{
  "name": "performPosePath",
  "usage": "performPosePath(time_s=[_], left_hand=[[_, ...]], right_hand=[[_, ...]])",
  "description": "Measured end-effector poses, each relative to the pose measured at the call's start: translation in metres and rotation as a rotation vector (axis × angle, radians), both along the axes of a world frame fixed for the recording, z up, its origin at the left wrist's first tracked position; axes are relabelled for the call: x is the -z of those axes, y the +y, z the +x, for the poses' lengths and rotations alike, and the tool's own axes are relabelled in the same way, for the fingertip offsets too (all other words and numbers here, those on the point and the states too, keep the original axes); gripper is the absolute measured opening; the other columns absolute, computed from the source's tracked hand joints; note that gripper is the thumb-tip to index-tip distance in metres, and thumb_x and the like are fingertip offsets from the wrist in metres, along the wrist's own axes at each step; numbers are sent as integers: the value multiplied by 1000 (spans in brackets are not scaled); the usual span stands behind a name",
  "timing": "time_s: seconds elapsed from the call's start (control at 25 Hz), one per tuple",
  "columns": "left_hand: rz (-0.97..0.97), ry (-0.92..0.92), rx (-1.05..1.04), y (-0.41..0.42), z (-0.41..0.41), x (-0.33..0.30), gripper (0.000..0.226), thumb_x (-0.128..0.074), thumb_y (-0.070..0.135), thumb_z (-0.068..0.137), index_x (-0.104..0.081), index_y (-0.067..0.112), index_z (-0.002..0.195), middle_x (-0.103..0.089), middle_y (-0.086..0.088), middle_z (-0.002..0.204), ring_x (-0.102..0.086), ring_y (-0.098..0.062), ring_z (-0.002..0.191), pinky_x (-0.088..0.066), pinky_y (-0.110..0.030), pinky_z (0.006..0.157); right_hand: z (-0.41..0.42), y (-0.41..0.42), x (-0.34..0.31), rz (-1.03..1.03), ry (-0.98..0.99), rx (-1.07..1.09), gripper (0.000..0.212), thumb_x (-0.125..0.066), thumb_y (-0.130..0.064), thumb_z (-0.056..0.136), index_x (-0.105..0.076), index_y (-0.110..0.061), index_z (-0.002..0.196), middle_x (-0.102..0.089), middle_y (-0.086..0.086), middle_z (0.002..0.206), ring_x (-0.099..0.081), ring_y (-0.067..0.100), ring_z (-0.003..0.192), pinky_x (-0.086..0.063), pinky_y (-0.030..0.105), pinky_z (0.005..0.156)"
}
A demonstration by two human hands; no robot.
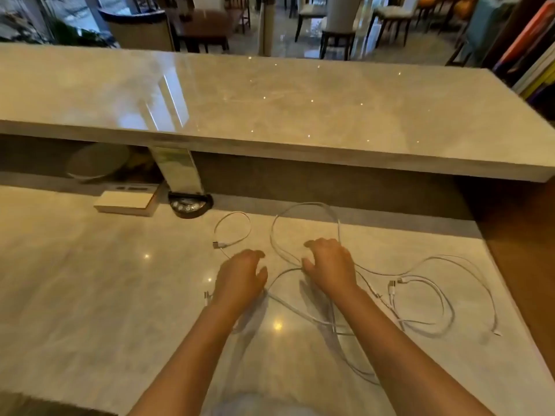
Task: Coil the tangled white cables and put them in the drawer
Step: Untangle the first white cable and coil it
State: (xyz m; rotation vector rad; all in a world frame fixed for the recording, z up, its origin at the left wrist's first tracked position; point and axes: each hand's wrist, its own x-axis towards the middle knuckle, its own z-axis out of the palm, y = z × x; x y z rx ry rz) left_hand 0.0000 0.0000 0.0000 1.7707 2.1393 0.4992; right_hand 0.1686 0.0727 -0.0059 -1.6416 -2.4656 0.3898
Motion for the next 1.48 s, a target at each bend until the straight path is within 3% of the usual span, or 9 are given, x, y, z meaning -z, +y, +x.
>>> performPosePath(time_s=[0.2, 0.48, 0.64, 0.76, 0.88, 0.96, 1.08, 1.32, 1.48], left_hand=[[-144, 171, 244, 26, 20, 40, 62, -38, 17, 97, -5, 24, 150, 1, -1, 160, -1, -18, 146, -18, -37, 114], [-257, 280, 310, 31, 13, 73, 58, -15, 29, 93, 2, 28, 149, 7, 3, 159, 7, -15, 146, -4, -40, 115], [-220, 190, 270, 30, 14, 75, 50, -26, 27, 99, -16, 28, 148, -4, 2, 159, 2, -15, 146, -4, -39, 116], [-125, -2, 193, 35, 12, 57, 35, -39, 30, 97, -48, 23, 130, -35, 1, 150, -16, -14, 143, -7, -37, 116], [16, -177, 121, 40, 10, 27, 18, -49, 30, 95, -62, 21, 102, -62, 6, 108, -53, -7, 107, -12, -37, 114], [61, -278, 142, 41, 7, 5, 12, -53, 28, 93, -64, 22, 94, -61, 10, 89, -53, 0, 82, -34, -28, 99], [109, -360, 161, 40, -3, -15, 6, -58, 20, 90, -63, 23, 88, -60, 13, 80, -55, 2, 78, -40, -10, 72], [88, -460, 101, 28, -28, -26, 9, -59, 15, 89, -68, 17, 87, -67, 7, 79, -61, 0, 78, -47, -9, 69], [-40, -486, 60, 25, -33, -32, 20, -49, 14, 94, -64, 20, 82, -65, -1, 80, -61, -8, 78, -44, -17, 69]], right_hand=[[-17, -1, 33, -74, -129, -38, 23, -45, -19, 88, -64, -14, 100, -64, 8, 105, -56, 28, 99, -42, 33, 78], [-9, 10, 63, 2, 13, -48, 12, -66, -11, 76, -74, -15, 84, -67, 5, 84, -62, 27, 79, -48, 36, 64], [-6, 11, 54, -104, 132, -21, 16, -57, -15, 85, -71, -17, 94, -66, 1, 94, -55, 21, 92, -40, 33, 80], [-1, 17, 31, -236, 291, 20, 14, -57, -18, 86, -69, -19, 93, -67, -2, 94, -54, 13, 88, -42, 30, 84], [7, 20, -3, -322, 494, 34, 13, -60, -12, 86, -70, -16, 92, -63, -9, 85, -54, 1, 74, -44, 15, 72], [15, 22, -28, -271, 547, 25, 12, -60, -10, 86, -70, -14, 91, -61, -10, 83, -53, -1, 73, -41, 11, 67], [37, 28, -55, -20, 559, 42, 10, -59, -10, 86, -68, -15, 87, -60, -6, 82, -53, 8, 76, -40, 23, 72], [82, 30, -73, 271, 653, 354, 9, -54, -15, 91, -63, -15, 92, -56, -5, 88, -55, 17, 85, -49, 50, 83], [82, 19, -64, 350, 672, 518, 10, -54, -15, 91, -61, -13, 97, -60, 1, 92, -55, 17, 83, -51, 52, 81]])
